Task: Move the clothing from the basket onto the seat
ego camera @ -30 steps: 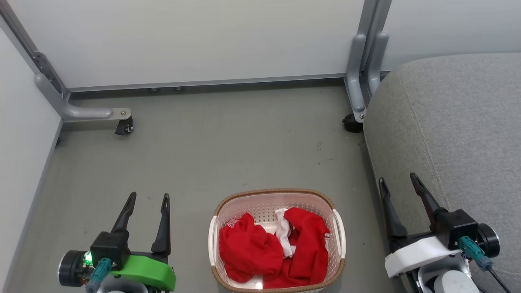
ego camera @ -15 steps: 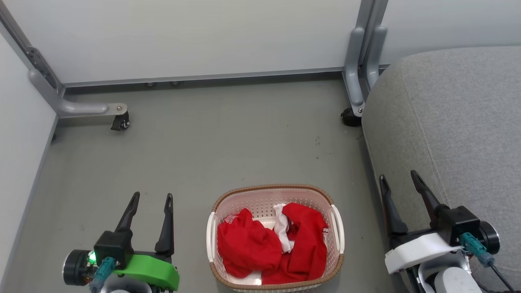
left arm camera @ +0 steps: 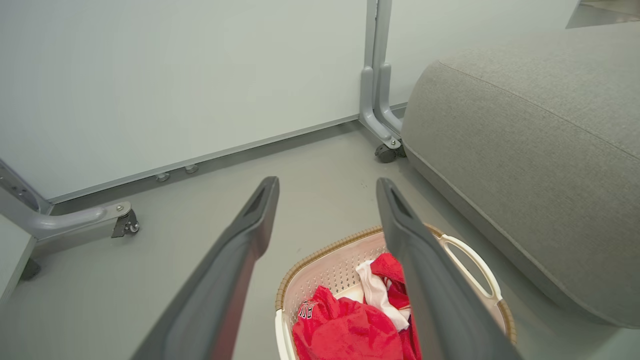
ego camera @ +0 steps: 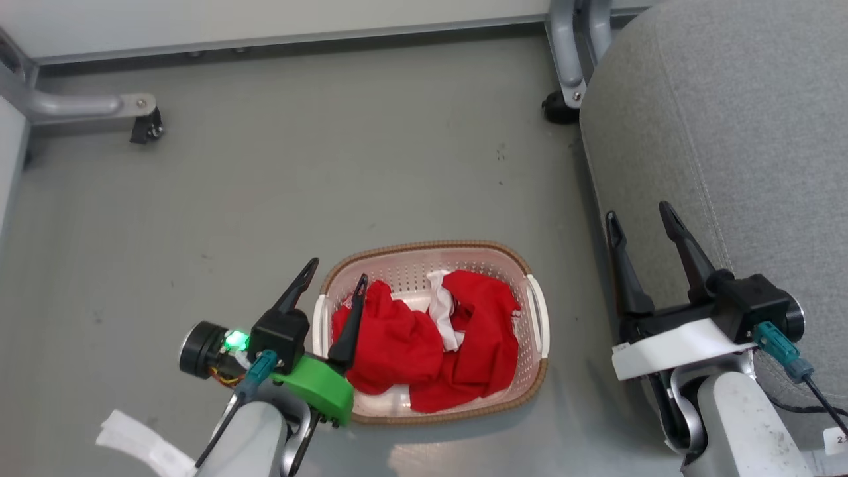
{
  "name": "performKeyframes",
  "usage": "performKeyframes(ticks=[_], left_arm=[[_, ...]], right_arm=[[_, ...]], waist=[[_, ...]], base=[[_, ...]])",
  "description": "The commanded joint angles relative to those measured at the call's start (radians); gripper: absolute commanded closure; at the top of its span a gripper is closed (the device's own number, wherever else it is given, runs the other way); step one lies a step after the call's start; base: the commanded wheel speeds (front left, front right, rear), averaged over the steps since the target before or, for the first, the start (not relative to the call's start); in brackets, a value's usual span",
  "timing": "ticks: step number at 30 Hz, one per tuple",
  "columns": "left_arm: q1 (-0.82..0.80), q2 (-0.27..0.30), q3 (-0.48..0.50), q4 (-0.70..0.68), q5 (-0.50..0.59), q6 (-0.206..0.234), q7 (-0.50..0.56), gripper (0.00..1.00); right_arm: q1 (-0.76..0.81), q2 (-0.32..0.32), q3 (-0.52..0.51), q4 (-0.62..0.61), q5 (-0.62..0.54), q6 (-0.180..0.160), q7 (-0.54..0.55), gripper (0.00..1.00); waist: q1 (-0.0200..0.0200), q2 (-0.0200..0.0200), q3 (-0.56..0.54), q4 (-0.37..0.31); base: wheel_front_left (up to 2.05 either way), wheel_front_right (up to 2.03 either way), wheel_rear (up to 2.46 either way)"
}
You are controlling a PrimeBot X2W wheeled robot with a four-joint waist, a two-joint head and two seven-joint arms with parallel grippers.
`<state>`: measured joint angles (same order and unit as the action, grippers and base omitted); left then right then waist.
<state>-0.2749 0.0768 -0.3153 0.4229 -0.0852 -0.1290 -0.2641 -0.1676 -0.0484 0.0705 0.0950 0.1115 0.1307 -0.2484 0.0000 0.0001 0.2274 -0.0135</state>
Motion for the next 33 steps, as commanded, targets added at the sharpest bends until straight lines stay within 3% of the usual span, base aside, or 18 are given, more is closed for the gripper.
performKeyframes(ticks=[1, 17, 33], left_arm=[[-0.047, 0.009, -0.023, 0.017, 0.010, -0.003, -0.001, 0.00], [-0.469, 0.061, -0.343, 0.444, 0.125, -0.002, 0.008, 0.00], [-0.739, 0.081, -0.470, 0.784, 0.257, 0.036, 0.067, 0.00]], right_arm=[[-0.029, -0.004, 0.001, -0.006, 0.008, 0.000, -0.009, 0.00], [-0.205, -0.003, 0.040, -0.080, 0.037, 0.000, -0.017, 0.00], [-0.257, -0.003, 0.093, -0.121, 0.095, 0.000, -0.017, 0.00]], waist=[[0.0000, -0.0001, 0.121, -0.045], [0.0000, -0.0001, 0.520, -0.124], [0.0000, -0.0001, 0.727, -0.200]], base=[[0.00, 0.00, 0.00], [0.00, 0.00, 0.00], [0.00, 0.00, 0.00]])
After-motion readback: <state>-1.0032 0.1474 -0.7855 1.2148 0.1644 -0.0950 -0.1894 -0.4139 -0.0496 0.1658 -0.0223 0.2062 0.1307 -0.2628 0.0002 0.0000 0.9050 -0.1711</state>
